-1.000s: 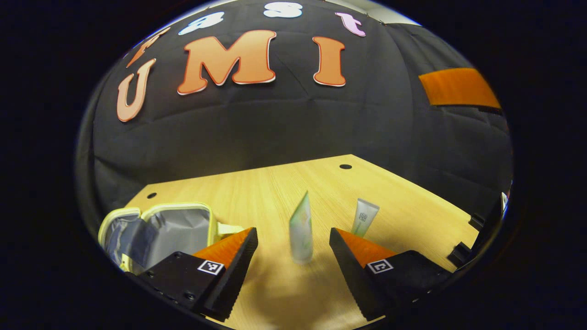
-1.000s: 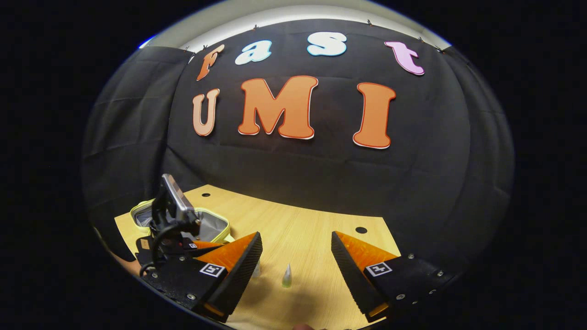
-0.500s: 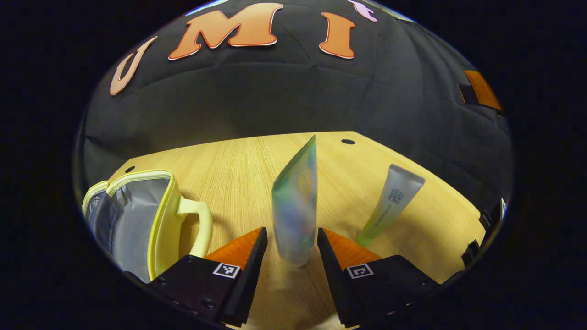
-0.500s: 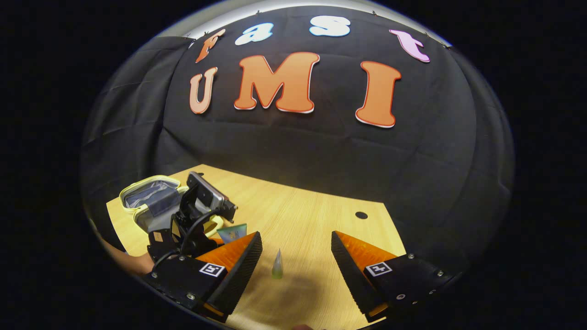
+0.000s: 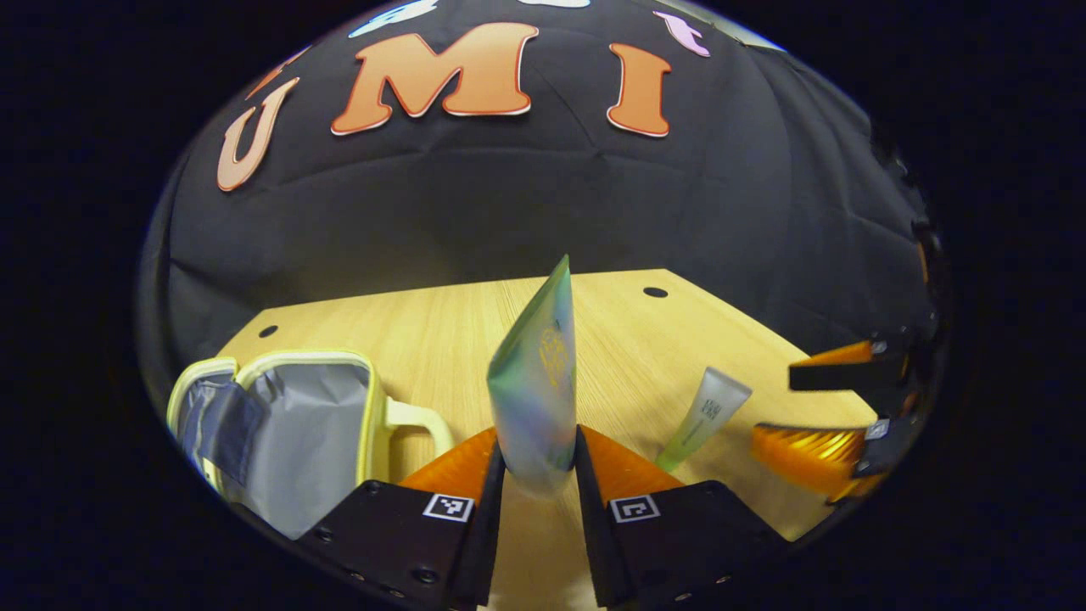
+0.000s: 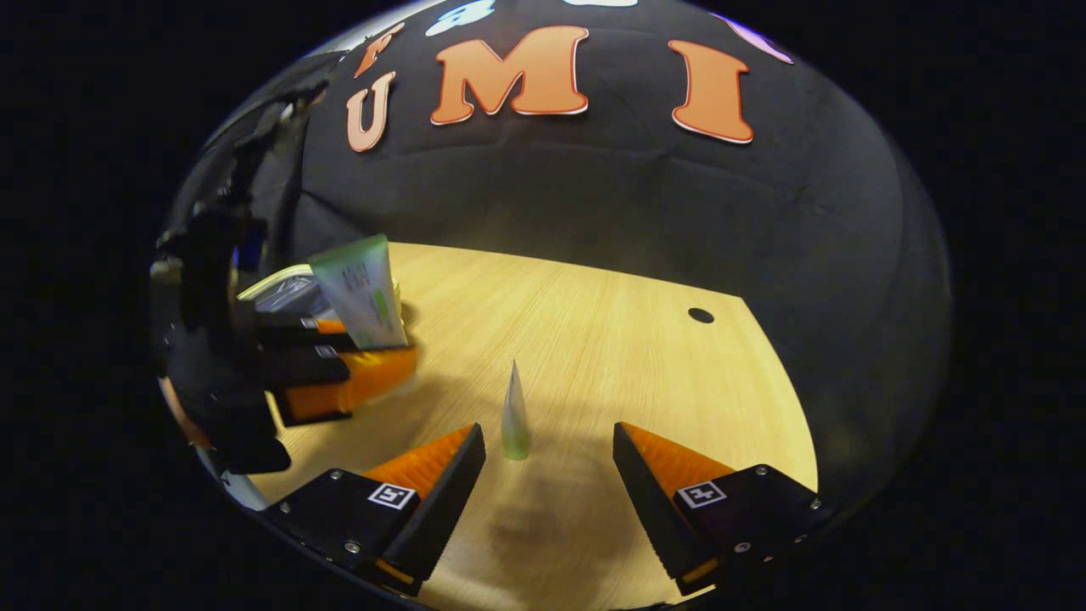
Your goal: First open the suitcase, pack the skin care products into it, and then close the suitcase.
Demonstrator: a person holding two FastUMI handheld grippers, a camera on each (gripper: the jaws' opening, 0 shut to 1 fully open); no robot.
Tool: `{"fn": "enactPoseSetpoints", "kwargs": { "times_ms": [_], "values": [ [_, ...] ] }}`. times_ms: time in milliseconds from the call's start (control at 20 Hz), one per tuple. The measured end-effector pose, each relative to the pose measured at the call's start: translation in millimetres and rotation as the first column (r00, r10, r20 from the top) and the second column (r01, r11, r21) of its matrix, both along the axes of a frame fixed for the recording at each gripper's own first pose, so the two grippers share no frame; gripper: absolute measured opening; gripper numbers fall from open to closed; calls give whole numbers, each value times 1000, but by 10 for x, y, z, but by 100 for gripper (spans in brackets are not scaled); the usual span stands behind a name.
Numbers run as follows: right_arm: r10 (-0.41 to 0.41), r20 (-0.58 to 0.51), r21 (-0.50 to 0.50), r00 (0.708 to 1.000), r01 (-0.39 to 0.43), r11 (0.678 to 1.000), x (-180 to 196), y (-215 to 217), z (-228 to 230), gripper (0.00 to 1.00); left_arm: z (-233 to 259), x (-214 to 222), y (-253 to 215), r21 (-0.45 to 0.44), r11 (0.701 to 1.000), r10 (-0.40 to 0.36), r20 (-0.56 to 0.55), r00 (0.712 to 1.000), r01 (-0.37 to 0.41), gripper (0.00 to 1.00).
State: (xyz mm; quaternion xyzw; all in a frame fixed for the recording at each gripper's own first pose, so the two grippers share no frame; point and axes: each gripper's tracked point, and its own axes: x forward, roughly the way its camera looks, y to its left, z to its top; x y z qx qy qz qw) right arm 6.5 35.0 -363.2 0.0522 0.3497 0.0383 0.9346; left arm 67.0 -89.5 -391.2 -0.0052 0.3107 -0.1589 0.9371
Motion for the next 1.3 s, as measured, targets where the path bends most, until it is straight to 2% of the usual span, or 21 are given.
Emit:
{"fn": "enactPoseSetpoints", "kwargs": {
  "times_ms": [150,200,250,350,400,450,550,700,800,1300],
  "values": [
    [28,-13,18,1000,-28,999,114,125,-201,94,469,-12,348,47,998,50,36,998,-51,44],
    [46,-34,30,998,-45,999,159,199,-310,86,579,-61,478,64,995,67,46,997,-70,44],
    [56,-37,45,998,-54,998,162,230,-331,83,690,-117,604,79,992,90,58,994,-94,46],
    [69,-45,61,997,-66,996,248,318,-464,63,813,-212,857,115,984,131,69,989,-138,43],
    [62,-65,40,996,-59,997,255,301,-563,58,836,-256,949,130,979,150,71,986,-158,44],
    [64,-84,42,994,-61,997,256,322,-635,47,856,-319,1059,143,973,174,70,982,-182,44],
    [59,-81,61,995,-54,997,289,347,-611,36,903,-429,1208,156,963,209,73,975,-218,43],
    [66,-54,75,996,-62,995,300,397,-433,33,983,-602,1468,155,947,274,70,959,-282,43],
    [65,-17,89,998,-64,994,268,411,-129,33,1057,-685,1594,150,939,303,60,951,-309,45],
    [93,149,104,985,-109,989,209,509,1135,32,1511,-747,2071,141,933,321,92,943,-331,44]
  ]
}}
